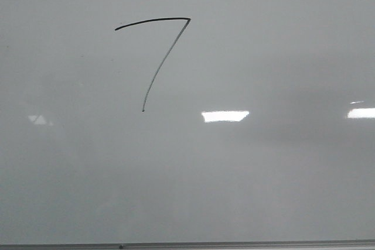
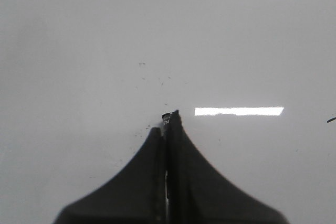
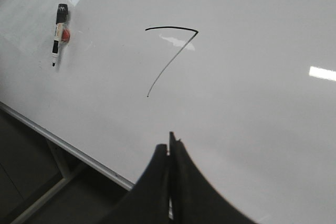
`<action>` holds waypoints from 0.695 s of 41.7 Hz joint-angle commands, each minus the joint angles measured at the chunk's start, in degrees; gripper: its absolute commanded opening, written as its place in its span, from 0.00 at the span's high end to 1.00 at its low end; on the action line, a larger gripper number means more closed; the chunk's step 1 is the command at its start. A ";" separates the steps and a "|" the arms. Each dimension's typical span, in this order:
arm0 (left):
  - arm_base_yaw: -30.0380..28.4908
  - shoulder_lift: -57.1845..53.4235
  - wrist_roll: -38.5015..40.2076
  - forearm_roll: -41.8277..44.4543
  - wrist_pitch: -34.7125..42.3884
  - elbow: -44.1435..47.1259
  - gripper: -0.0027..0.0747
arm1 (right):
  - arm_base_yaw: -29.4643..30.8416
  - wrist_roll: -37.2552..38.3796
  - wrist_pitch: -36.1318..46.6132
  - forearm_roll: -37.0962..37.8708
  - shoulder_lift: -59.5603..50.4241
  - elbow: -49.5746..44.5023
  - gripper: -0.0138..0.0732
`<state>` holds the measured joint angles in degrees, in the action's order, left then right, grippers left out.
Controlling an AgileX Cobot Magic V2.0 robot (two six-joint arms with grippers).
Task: Write number 7 on whiteboard
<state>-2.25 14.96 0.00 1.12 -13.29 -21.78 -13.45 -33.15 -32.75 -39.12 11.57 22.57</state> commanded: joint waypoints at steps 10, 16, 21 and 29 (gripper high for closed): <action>0.06 0.63 0.00 -0.34 4.69 -1.22 0.99 | 0.35 -0.03 3.23 -1.86 0.53 1.54 0.91; 0.06 -2.53 0.00 1.18 6.58 1.90 0.99 | 0.35 -0.03 3.23 -1.86 0.53 1.54 0.91; 1.15 -6.49 0.00 0.61 7.67 6.25 0.99 | 0.35 -0.03 3.23 -1.86 0.53 1.54 0.91; 5.16 -14.25 0.00 -1.12 7.80 14.18 0.99 | 0.35 -0.03 3.23 -1.86 0.53 1.54 0.91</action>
<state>1.60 2.65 0.00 1.09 -10.44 -8.95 -13.45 -33.15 -32.75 -39.12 11.57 22.57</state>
